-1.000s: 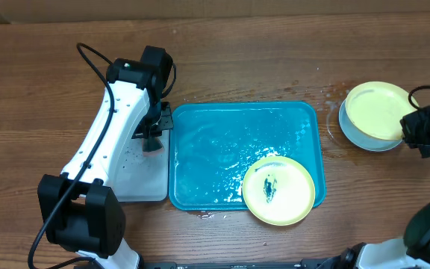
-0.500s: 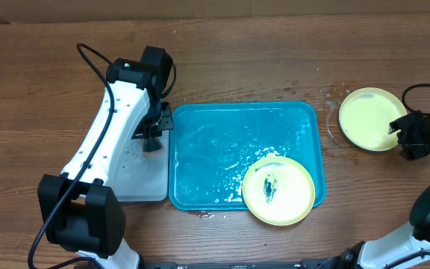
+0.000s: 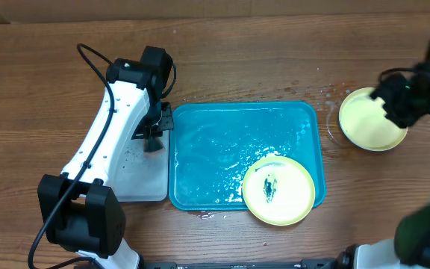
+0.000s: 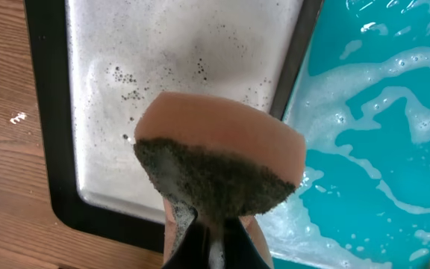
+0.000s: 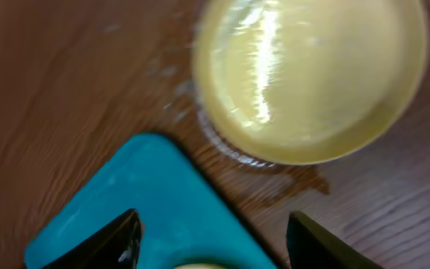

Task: Clean dirty plates on tray and stack at the side
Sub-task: 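Grasp the lower yellow plate rim with the right gripper and drag it up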

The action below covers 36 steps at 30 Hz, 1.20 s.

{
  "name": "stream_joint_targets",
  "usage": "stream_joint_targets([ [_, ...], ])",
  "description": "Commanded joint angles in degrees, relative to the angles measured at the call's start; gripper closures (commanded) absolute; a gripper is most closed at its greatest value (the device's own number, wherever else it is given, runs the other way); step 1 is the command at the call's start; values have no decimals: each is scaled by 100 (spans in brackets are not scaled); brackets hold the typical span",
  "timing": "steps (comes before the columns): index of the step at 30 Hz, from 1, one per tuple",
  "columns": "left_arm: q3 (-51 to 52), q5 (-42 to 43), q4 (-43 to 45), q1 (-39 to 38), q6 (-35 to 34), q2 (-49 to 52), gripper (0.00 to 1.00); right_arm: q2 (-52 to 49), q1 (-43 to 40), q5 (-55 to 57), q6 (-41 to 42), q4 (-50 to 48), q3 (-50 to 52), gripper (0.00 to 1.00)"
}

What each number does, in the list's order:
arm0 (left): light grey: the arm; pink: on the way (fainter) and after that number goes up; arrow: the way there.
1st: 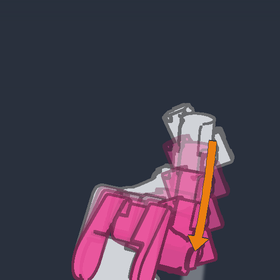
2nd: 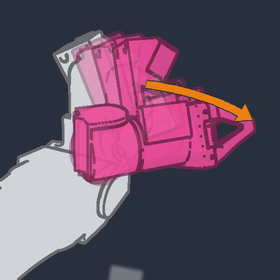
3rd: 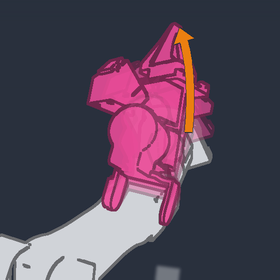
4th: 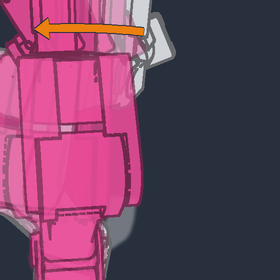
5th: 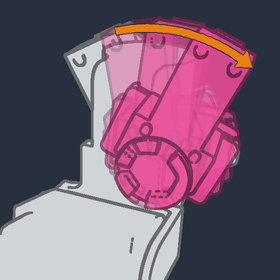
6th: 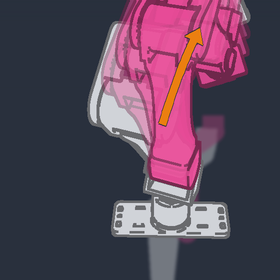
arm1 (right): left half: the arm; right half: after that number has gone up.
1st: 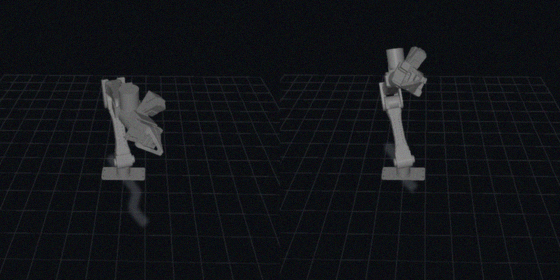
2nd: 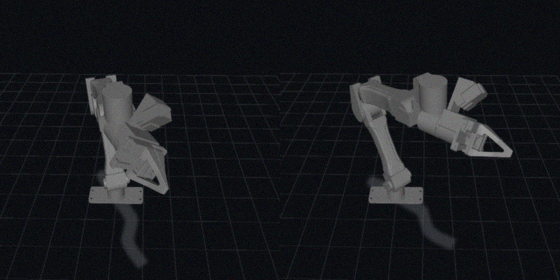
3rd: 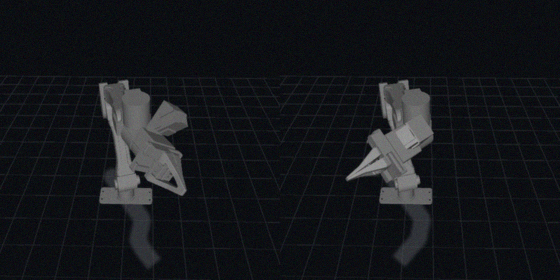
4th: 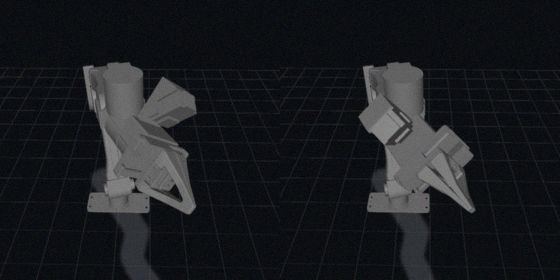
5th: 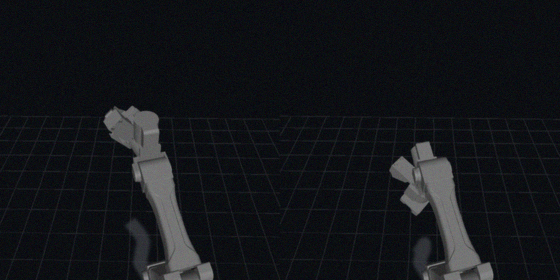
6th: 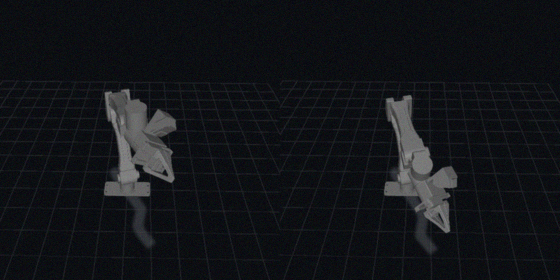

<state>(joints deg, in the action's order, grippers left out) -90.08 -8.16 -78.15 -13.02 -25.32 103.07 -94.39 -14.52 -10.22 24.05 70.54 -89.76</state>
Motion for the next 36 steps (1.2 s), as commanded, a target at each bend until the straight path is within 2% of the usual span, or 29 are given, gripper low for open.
stream_joint_targets([
  [1,0,76,-2,24,90,-70,96,428,634,313,-199,516,-101,33],
  [6,0,76,2,24,92,-70,96,428,1134,623,195,1482,133,39],
  [7,0,74,4,24,92,-70,96,428,1198,634,240,1587,221,42],
  [11,0,79,44,24,90,-70,96,439,1532,586,426,1679,883,42],
  [18,0,74,68,24,92,-70,96,439,2516,240,424,938,2573,41],
  [22,0,72,68,24,98,-70,96,439,2844,28,483,763,3093,37],
  [29,0,72,76,24,116,-70,96,439,2942,105,752,487,3598,35],
  [33,0,72,85,24,160,-70,96,439,2942,-247,756,107,3904,34],
  [35,0,72,98,24,160,-70,96,439,2942,-293,774,-175,4054,35],
  [36,0,72,109,24,160,-70,96,437,2942,-297,772,-339,4116,39],
])
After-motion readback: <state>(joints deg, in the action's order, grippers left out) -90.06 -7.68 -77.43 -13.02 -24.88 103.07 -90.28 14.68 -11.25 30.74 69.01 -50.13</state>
